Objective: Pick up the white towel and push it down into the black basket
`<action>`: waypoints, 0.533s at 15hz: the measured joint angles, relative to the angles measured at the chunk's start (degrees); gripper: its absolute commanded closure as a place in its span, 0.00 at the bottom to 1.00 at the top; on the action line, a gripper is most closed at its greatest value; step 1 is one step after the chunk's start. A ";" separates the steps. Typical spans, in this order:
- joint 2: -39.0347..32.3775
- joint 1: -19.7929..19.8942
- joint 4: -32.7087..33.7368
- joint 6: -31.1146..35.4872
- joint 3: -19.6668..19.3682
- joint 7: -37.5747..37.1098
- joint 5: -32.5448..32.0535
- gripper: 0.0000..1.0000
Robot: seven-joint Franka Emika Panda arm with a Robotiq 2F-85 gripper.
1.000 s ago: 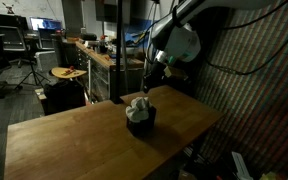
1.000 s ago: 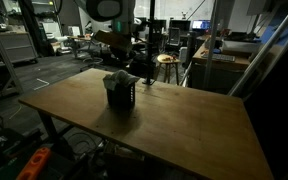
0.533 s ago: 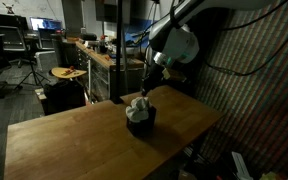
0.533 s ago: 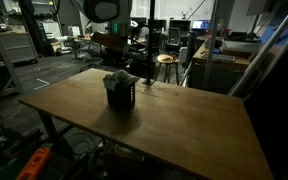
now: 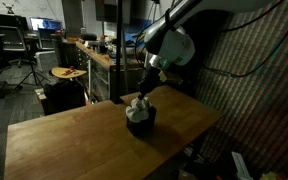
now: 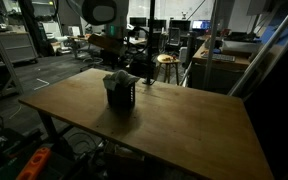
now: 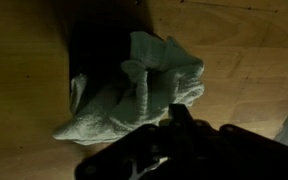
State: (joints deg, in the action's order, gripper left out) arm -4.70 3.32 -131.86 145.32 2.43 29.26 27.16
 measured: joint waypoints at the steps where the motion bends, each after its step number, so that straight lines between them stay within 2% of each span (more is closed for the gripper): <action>1: -0.33 -0.02 0.24 0.00 0.00 0.02 0.00 0.96; 8: -5.19 1.22 3.02 0.12 -0.52 1.40 0.00 0.97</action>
State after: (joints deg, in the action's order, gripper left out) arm -9.90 4.54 -128.84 145.44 1.91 30.67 27.16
